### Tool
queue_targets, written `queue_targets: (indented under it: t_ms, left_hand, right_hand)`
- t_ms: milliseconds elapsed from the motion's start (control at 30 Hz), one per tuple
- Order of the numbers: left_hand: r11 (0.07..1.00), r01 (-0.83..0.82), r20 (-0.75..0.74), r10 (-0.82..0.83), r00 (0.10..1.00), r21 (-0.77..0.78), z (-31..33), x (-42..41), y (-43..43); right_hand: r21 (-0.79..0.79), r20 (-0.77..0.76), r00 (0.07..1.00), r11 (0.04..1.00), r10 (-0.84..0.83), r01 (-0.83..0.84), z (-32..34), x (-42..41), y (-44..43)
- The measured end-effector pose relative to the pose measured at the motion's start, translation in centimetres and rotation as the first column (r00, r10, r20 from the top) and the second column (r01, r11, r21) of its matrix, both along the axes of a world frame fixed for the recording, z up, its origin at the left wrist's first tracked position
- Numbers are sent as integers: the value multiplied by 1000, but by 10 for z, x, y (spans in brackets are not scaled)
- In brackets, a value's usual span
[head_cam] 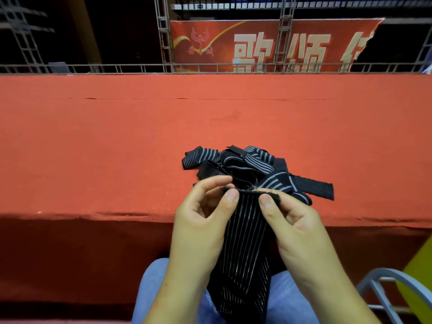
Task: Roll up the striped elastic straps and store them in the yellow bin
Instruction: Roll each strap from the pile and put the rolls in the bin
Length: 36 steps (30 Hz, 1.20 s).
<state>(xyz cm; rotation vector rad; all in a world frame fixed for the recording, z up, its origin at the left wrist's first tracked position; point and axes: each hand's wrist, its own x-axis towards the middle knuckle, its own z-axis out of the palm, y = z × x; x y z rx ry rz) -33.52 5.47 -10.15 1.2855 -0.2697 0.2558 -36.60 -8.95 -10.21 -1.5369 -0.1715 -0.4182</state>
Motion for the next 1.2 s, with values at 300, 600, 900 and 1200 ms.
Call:
queue_targets:
  t_ms: [300,600,900,1200]
  left_hand:
    - [998,6,18,-7,1000,61,0,-1,0]
    - [991,8,34,-12,999,130,4,-3,1]
    - [991,39,30,-43,999,128,6,-4,3]
    - [996,-23,35,20,999,90,3,-4,2]
  right_hand:
    - [26,-41,999,999,-27,28,-1,1,0]
    - [-18,-4,995,995,-101,101,-1,1,-2]
    - [-6,-26,999,1000,29,-29,0,-3,-1]
    - [-62,-105,990,993,90,-97,-9,0,-3]
